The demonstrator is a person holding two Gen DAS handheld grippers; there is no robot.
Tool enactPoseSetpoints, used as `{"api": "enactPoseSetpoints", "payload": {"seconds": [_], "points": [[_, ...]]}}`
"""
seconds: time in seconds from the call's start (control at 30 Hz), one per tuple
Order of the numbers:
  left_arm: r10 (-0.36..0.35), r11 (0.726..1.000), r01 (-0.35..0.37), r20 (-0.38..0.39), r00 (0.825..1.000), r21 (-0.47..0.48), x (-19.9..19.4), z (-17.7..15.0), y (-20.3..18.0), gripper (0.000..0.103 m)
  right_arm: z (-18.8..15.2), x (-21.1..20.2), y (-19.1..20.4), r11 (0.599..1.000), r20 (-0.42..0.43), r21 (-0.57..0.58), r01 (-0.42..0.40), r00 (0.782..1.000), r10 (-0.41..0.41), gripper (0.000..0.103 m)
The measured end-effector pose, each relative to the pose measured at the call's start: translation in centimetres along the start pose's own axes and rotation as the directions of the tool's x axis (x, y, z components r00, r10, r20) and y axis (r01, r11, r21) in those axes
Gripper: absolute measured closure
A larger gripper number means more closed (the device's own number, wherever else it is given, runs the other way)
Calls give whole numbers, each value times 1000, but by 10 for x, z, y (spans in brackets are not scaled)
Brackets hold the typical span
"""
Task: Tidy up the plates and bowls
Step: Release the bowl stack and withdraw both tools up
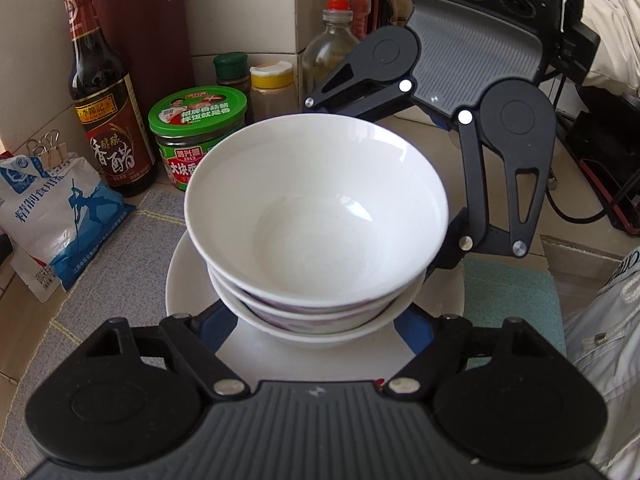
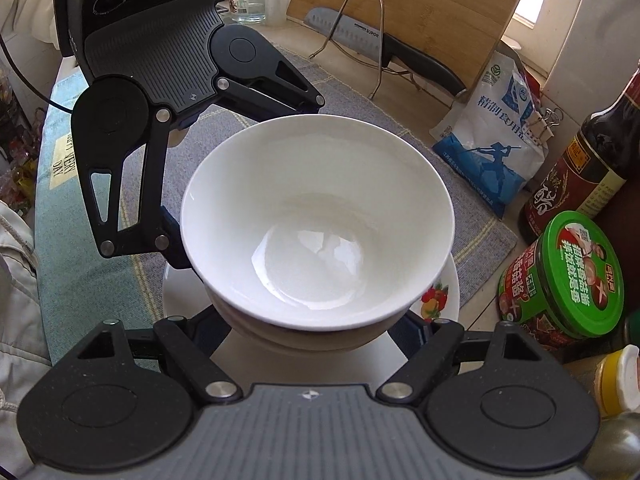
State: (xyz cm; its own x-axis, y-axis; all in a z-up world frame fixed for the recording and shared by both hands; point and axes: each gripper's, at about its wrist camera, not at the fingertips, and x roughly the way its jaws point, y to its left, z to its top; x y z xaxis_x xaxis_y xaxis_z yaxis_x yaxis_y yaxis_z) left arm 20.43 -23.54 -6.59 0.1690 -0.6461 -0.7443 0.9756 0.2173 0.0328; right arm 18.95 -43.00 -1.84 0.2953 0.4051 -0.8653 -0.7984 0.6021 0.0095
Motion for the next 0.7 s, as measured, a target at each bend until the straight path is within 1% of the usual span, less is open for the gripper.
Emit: {"api": "enactPoseSetpoints", "payload": {"seconds": [0.07,0.1,0.17,0.2,0.3,0.37,0.4,0.43,0.5,0.57,0.6,0.67,0.7], "points": [[15,1000,-15,4,1000,5,0,-1,-2,18,-1,0,1,1000,4,-2,1,1000,-1,15],[25,1000,-25,11,1000,9,0,-3,-4,16,-1,0,0,1000,6,5,-5,1000,5,13],[49,999,-49,23,999,4,-1,-5,-7,15,-2,0,-2,999,24,37,-28,999,27,5],[54,999,-54,30,998,-2,-2,-6,-8,12,-2,0,-1,999,28,44,-25,999,24,1],[78,997,-77,64,995,-12,-9,-12,-12,10,-2,-1,8,998,20,65,27,999,-29,0],[113,994,-112,94,989,-21,-19,-18,-15,8,-2,-5,15,994,19,94,60,998,-62,0],[128,992,-126,115,985,-27,-25,-22,-17,5,-2,-7,20,991,19,109,78,997,-80,0],[141,990,-138,138,980,-30,-32,-26,-19,3,-1,-10,25,987,19,125,105,994,-108,0],[187,982,-182,190,964,-46,-47,-34,-24,3,1,-15,38,969,1,167,180,983,-183,0],[224,974,-212,227,948,-74,-63,-40,-28,3,3,-19,50,940,-22,229,251,967,-253,0],[252,967,-236,237,938,-94,-72,-43,-30,3,4,-22,56,920,-36,269,284,958,-285,0],[311,949,-284,253,916,-135,-88,-47,-37,3,8,-28,71,868,-64,359,344,937,-344,0],[345,936,-313,251,904,-159,-96,-49,-40,3,9,-33,80,835,-68,405,373,923,-380,0]]}}
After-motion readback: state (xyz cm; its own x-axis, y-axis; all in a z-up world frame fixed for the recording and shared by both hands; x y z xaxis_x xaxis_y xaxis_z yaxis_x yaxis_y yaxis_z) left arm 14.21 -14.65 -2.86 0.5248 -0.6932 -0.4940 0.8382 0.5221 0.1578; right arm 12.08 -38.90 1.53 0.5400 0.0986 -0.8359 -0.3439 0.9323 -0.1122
